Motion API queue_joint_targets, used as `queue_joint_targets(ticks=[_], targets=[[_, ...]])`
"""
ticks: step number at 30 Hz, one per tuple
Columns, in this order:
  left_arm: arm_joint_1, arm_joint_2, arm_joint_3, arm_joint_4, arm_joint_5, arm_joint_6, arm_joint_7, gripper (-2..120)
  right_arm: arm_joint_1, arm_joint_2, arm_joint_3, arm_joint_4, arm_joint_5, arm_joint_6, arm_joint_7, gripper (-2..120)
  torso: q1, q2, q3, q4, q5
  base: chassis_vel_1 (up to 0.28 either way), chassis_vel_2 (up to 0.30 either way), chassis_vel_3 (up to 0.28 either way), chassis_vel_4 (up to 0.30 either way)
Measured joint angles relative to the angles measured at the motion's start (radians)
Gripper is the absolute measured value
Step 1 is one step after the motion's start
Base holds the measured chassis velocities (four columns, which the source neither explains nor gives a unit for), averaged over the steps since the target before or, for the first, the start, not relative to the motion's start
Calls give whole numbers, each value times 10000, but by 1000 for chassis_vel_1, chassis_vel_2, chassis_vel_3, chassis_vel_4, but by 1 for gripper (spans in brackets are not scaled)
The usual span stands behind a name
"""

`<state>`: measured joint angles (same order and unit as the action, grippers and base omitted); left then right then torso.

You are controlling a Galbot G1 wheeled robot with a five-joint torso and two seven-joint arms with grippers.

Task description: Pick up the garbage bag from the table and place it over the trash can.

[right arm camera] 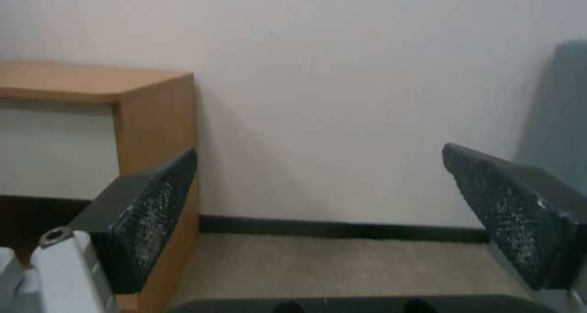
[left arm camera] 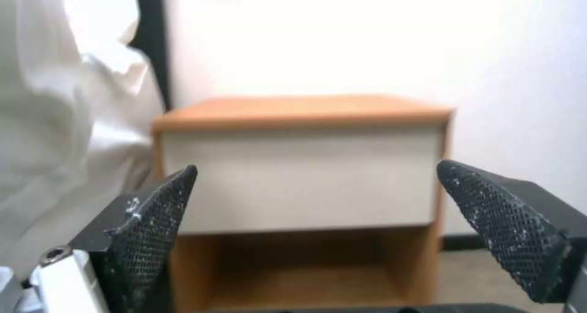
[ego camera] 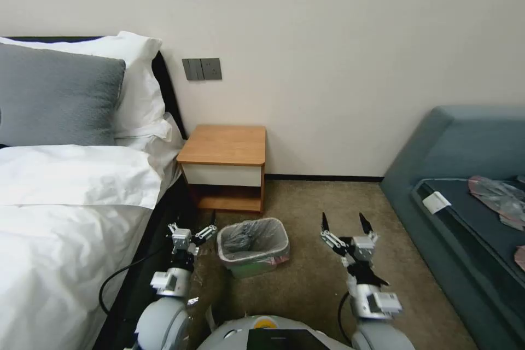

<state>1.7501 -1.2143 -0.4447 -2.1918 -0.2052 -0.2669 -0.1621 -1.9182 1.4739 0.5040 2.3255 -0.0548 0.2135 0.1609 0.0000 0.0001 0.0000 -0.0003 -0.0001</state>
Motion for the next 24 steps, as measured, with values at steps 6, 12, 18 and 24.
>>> queue_joint_targets(ticks=[6, 12, 18, 24], targets=[[1308, -177, -998, -1019, -566, -485, 625, 100, -1019, 227, -60, 215, 56, 971, 154, 100, 0, 0, -1, 3, 3, 0, 0, 0, 0], [3093, -376, -1625, -1492, -925, -975, 649, 100, -1733, 596, -327, 395, -243, 1834, 192, 100, -1, 1, -3, 7, 1, 0, 0, 0, 0], [3402, -488, -1563, -1432, -626, -978, 530, 100, -1782, 636, -383, 412, -461, 1932, 365, 100, 0, 0, -2, 3, 1, 0, 0, 0, 0], [3371, -489, -1540, -1406, -617, -973, 516, 100, -1764, 634, -387, 413, -465, 1929, 367, 100, 0, 0, -1, 3, 1, 0, 0, 0, 0]])
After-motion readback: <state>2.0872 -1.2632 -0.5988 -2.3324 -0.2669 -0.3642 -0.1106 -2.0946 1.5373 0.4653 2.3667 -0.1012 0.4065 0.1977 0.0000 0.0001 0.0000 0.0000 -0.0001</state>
